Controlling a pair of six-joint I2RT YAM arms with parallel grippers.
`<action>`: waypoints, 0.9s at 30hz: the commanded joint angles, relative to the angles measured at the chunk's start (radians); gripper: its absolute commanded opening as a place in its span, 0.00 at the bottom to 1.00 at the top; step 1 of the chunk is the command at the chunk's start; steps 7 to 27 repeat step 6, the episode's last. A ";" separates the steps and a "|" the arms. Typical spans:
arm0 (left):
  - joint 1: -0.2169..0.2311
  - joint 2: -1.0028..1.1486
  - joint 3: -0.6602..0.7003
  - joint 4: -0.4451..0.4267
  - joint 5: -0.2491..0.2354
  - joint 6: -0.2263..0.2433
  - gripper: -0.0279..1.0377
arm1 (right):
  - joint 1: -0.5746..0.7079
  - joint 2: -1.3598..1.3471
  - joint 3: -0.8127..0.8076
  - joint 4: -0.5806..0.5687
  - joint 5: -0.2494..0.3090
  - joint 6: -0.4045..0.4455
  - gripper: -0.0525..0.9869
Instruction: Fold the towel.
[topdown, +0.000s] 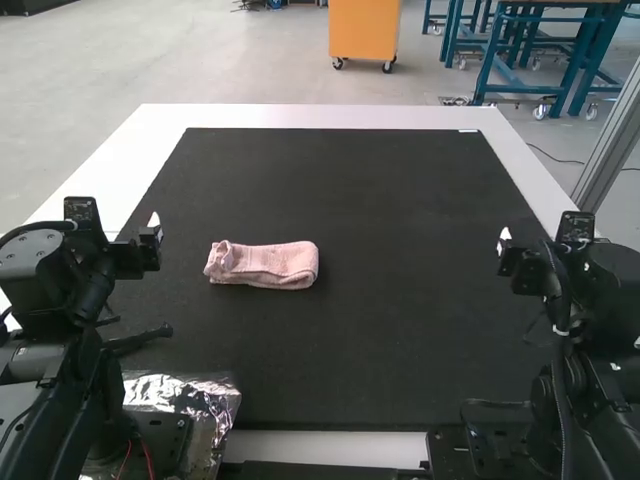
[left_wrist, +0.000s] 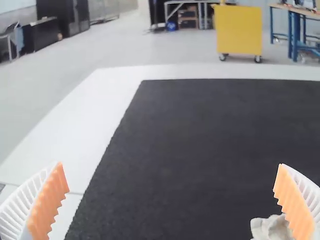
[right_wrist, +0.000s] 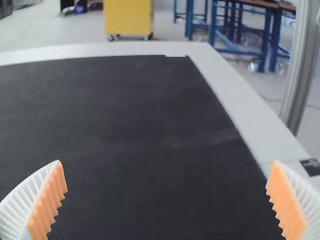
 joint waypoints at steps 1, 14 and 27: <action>-0.008 -0.009 -0.006 0.005 0.019 -0.017 0.93 | -0.007 -0.008 -0.007 -0.008 -0.051 -0.004 0.93; -0.010 -0.009 -0.007 0.005 0.019 -0.017 0.94 | -0.007 -0.008 -0.007 -0.007 -0.051 -0.004 0.93; -0.010 -0.009 -0.007 0.005 0.019 -0.017 0.94 | -0.007 -0.008 -0.007 -0.007 -0.051 -0.004 0.93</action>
